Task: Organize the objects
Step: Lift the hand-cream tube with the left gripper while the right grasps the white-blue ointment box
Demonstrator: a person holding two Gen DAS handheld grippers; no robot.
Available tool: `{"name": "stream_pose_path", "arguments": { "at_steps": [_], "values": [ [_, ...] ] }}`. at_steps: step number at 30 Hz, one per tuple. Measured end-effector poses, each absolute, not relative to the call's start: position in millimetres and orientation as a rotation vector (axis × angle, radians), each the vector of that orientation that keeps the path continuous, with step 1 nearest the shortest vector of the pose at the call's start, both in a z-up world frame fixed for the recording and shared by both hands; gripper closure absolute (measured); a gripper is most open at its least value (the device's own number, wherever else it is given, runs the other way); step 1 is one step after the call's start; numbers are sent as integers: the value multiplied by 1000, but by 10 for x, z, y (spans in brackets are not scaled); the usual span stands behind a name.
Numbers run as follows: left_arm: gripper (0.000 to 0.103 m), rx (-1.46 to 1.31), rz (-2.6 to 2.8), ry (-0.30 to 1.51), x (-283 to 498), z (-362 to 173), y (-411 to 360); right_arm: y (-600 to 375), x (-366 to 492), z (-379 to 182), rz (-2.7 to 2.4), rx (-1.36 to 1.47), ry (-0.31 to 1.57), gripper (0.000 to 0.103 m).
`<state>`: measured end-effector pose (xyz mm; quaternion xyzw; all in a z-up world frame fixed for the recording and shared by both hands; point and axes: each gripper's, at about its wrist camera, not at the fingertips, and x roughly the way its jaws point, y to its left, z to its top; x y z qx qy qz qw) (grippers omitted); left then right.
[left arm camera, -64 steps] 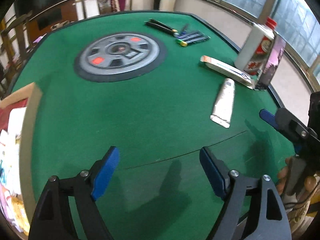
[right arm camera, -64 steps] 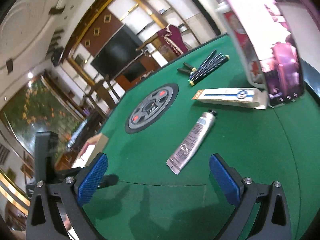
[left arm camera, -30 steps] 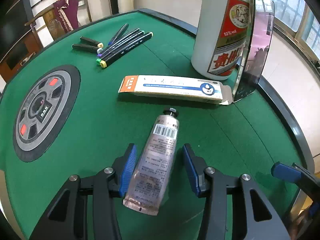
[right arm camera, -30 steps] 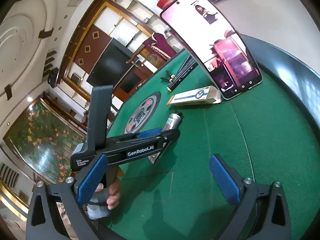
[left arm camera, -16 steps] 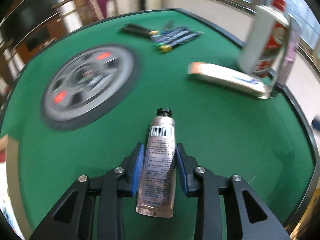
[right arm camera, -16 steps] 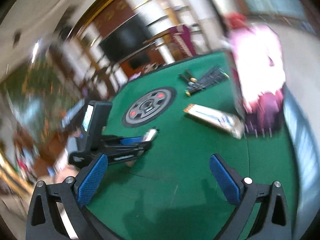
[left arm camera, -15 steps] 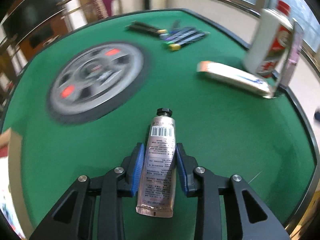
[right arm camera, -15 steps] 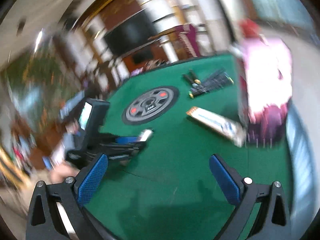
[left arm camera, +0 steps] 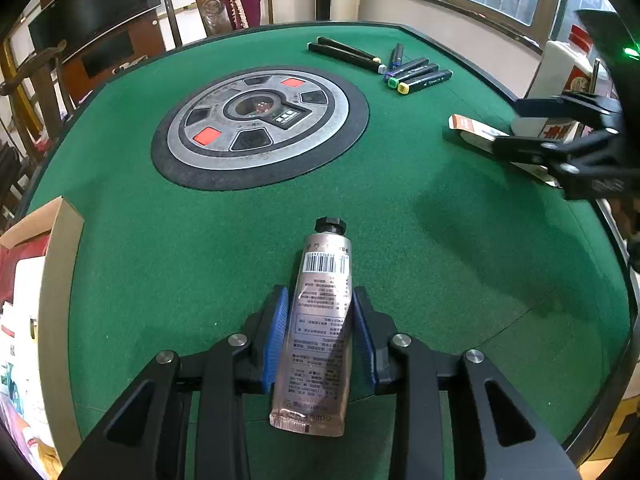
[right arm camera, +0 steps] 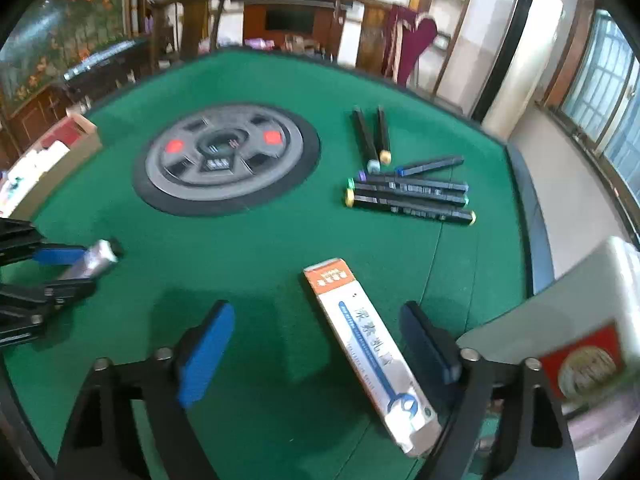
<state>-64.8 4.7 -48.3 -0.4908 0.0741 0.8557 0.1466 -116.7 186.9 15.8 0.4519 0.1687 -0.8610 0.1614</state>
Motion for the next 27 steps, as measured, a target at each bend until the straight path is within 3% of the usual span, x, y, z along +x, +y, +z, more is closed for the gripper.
{"name": "stream_pose_path", "arguments": {
  "at_steps": [7,11,13,18,27],
  "values": [
    [72,-1402,2466,184,-642,-487,21,1984,-1319,-81,-2434,1410,390,25],
    [72,-1405,2467,191,-643,-488,22,2009,-1314,-52,-2420,1438,269,56],
    [72,-1404,2467,190,-642,-488,21,1933,-1259,-32,-2386,1428,189,60],
    [72,-1410,2470,195,-649,-488,29,1613,-1109,-38,-2250,1368,-34,59],
    [62,-1408,2483,225,-653,-501,108,1462,-851,-61,-2345,1314,55,47]
  ]
}}
